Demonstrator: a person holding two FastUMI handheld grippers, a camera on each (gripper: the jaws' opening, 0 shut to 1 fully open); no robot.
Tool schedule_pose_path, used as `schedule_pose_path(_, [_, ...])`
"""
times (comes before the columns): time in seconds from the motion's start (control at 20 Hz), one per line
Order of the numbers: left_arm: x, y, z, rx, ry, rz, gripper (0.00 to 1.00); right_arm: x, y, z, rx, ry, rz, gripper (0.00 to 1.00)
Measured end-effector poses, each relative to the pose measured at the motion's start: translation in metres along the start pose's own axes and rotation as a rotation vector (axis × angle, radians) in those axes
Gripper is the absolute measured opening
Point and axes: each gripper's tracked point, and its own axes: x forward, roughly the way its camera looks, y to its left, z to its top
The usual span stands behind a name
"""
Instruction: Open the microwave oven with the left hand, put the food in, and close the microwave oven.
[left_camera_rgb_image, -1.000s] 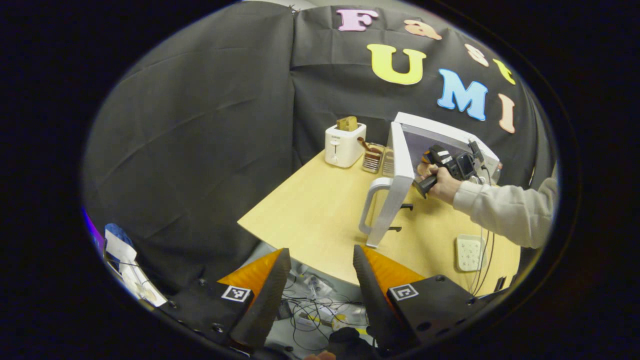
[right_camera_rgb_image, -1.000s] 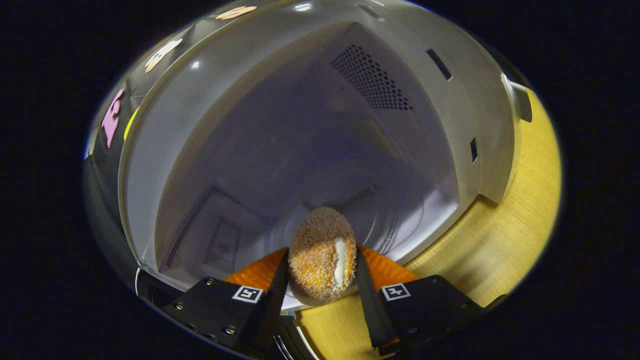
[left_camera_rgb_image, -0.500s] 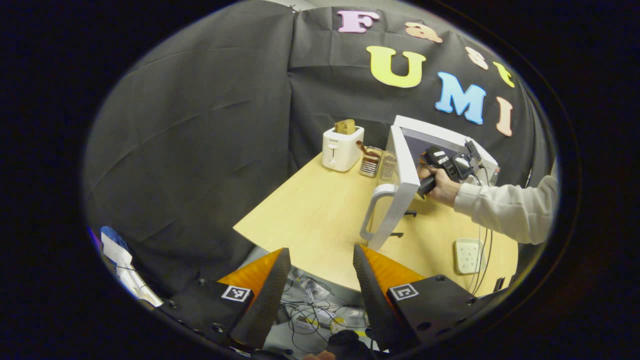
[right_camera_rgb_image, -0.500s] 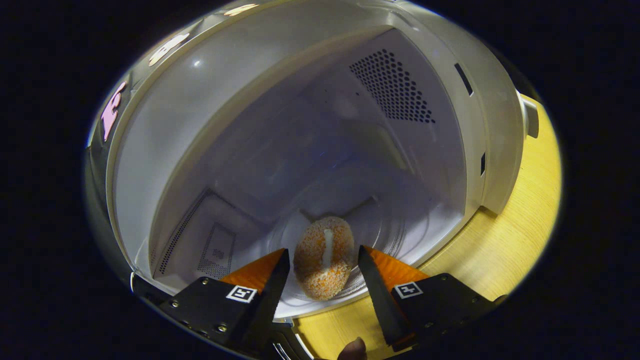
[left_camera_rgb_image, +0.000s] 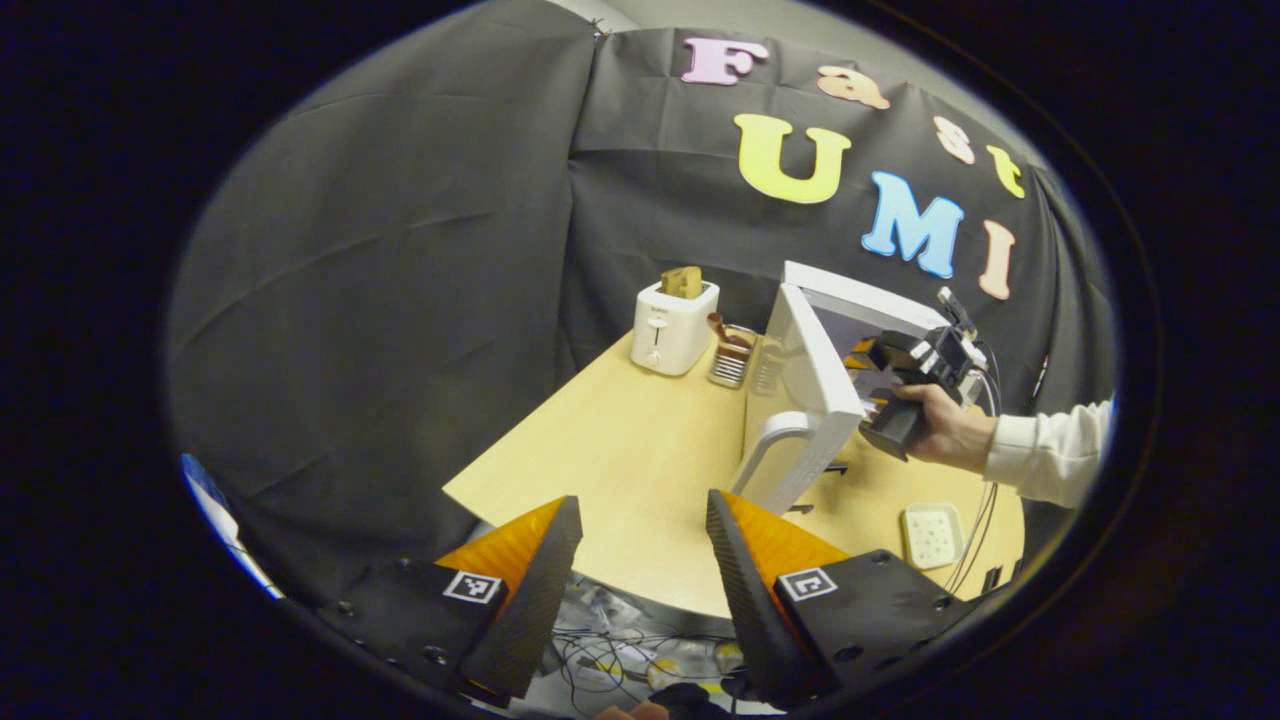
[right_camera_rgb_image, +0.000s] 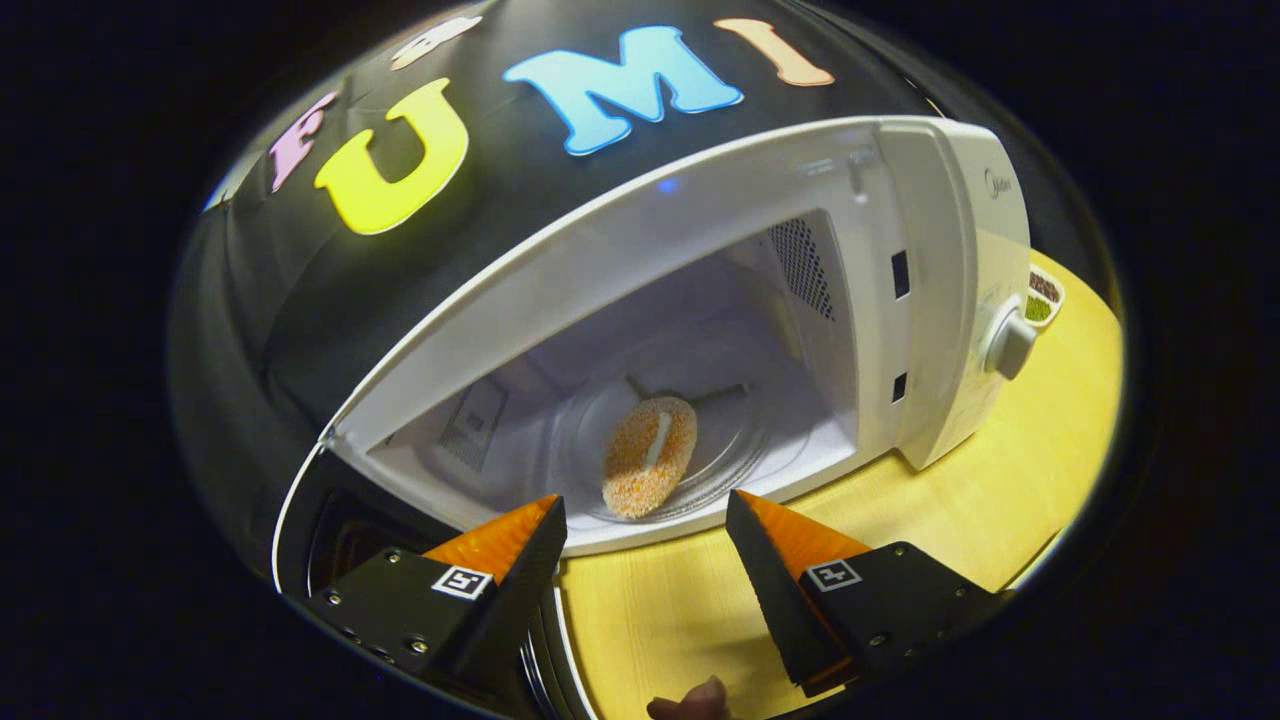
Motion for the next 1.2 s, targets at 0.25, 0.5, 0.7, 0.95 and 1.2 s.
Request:
schedule_pose_path(0.25, [0.031, 0.014, 0.006, -0.048, -0.036, -0.056, 0.86, -0.074, 0.007, 0.020, -0.110, -0.014, 0.055, 0.98])
schedule_pose_path(0.5, [0.073, 0.008, 0.025, -0.042, -0.074, -0.126, 0.82, -0.177, 0.017, 0.052, -0.244, -0.084, 0.124, 0.98])
schedule_pose_path(0.7, [0.106, -0.004, 0.036, 0.001, -0.098, -0.135, 0.77, -0.249, 0.019, 0.084, -0.352, -0.138, 0.171, 0.98])
schedule_pose_path(0.95, [0.138, -0.027, 0.036, 0.029, -0.086, -0.135, 0.87, -0.336, 0.010, 0.119, -0.418, -0.252, 0.243, 0.98])
schedule_pose_path(1.2, [0.155, -0.061, 0.038, 0.117, -0.049, -0.134, 0.85, -0.417, -0.034, 0.145, -0.409, -0.315, 0.233, 0.98])
